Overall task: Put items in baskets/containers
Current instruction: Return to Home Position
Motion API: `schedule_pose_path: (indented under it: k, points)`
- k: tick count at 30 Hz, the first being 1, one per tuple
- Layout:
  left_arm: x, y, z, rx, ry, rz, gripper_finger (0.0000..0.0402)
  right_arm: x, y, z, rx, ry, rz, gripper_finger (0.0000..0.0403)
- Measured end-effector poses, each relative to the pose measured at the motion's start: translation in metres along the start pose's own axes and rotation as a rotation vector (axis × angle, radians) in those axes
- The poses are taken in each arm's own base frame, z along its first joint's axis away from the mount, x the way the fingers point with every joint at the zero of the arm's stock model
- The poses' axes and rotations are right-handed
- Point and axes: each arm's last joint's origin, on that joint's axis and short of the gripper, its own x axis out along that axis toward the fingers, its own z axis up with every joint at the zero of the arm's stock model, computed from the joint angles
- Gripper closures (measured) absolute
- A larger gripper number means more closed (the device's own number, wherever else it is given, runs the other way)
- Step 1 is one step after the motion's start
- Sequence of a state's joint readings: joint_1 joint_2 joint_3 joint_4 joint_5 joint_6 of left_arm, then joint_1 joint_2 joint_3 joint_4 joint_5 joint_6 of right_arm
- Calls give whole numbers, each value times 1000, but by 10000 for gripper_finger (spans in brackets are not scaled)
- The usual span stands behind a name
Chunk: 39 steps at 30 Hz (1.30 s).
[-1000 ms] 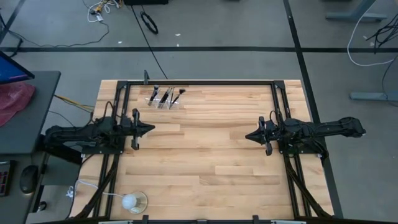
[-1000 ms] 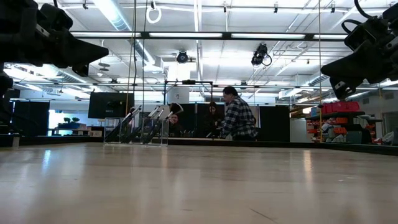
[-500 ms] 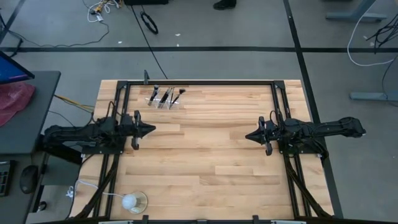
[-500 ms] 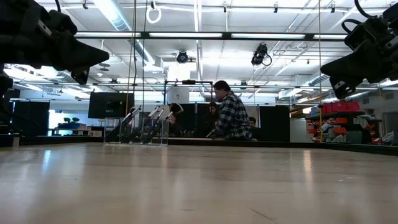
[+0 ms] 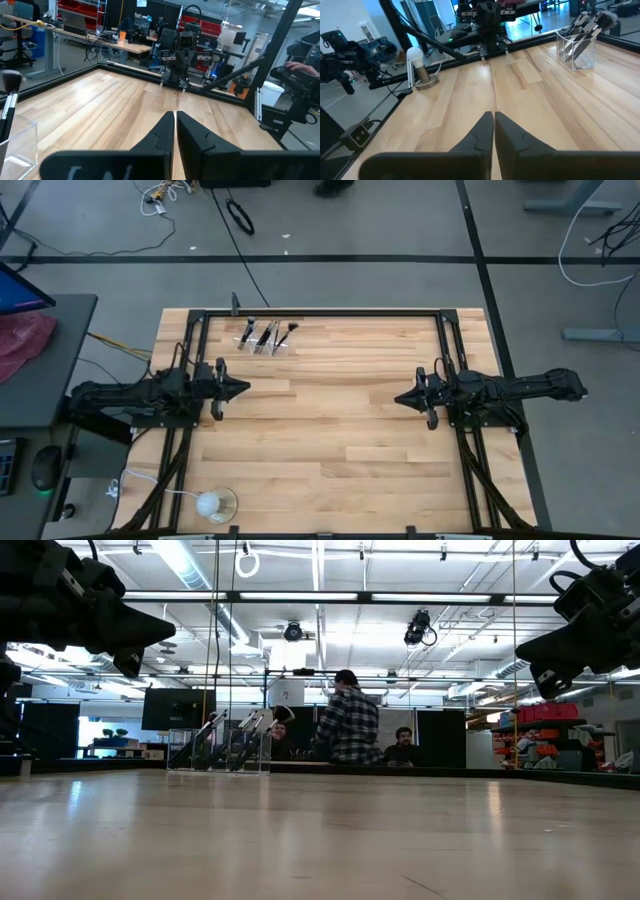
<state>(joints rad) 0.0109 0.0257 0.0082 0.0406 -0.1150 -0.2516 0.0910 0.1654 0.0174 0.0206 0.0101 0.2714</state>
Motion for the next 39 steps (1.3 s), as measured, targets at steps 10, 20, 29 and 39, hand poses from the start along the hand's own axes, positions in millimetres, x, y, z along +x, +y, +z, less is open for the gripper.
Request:
schedule_pose_path:
  k: [10,20,29,39]
  points:
    - [0,0,0,0,0,0,376,-13,-5,16,20,-194,-38,382]
    - [0,0,0,0,-1,3,376,-13,-9,15,-216,-176,-78,382]
    - [0,0,0,0,-1,3,376,-13,-9,15,-171,-177,-69,382]
    - [0,0,0,0,0,3,376,-12,-7,15,-136,-178,-33,382]
